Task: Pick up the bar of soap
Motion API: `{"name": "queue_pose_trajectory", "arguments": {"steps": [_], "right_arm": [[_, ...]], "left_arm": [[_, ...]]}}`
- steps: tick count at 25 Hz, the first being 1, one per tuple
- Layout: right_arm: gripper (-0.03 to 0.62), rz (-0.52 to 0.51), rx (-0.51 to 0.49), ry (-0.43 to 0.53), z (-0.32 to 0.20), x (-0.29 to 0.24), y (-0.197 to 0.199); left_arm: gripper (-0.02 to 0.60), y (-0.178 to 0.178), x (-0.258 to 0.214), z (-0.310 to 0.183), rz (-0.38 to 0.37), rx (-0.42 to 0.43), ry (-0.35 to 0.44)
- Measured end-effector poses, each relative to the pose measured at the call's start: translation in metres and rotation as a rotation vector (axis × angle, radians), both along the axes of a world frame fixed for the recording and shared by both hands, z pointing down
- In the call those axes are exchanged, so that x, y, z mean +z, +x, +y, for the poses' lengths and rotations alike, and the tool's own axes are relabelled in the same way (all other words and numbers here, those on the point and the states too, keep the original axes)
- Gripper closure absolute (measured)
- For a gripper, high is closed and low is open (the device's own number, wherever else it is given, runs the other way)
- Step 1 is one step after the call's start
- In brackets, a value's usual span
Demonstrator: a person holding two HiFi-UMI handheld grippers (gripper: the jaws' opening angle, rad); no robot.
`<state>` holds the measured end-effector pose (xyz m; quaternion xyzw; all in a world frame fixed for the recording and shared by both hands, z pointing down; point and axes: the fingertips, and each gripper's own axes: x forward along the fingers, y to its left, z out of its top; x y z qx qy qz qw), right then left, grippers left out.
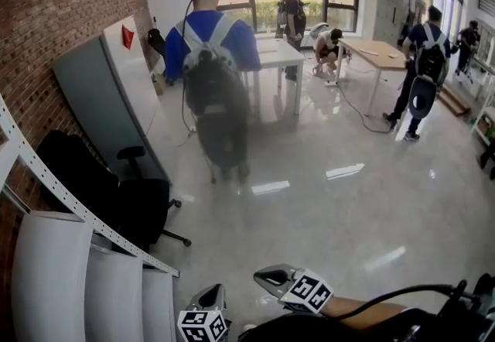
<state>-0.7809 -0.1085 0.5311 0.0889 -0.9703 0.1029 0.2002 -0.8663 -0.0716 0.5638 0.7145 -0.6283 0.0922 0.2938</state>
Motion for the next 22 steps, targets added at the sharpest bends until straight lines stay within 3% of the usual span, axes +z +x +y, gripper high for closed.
{"name": "queue_pose_trajectory", "arguments": {"steps": [5,11,16,22], "right_arm": [[0.588,-0.022,0.065,0.02,-0.045,-0.013,0.062],[0.588,-0.047,0.195,0.03,-0.101,-0.023,0.167],[0.588,-0.05,0.359,0.042,-0.14,-0.018,0.275],[0.588,-0.068,0.587,0.022,-0.174,-0.006,0.387]], "left_arm": [[0.574,0.065,-0.009,-0.052,-0.007,0.08,0.005],[0.574,0.163,-0.016,-0.125,-0.026,0.201,0.021],[0.574,0.264,-0.012,-0.179,-0.025,0.346,0.024],[0.574,0.383,-0.01,-0.229,-0.029,0.58,0.029]]}}
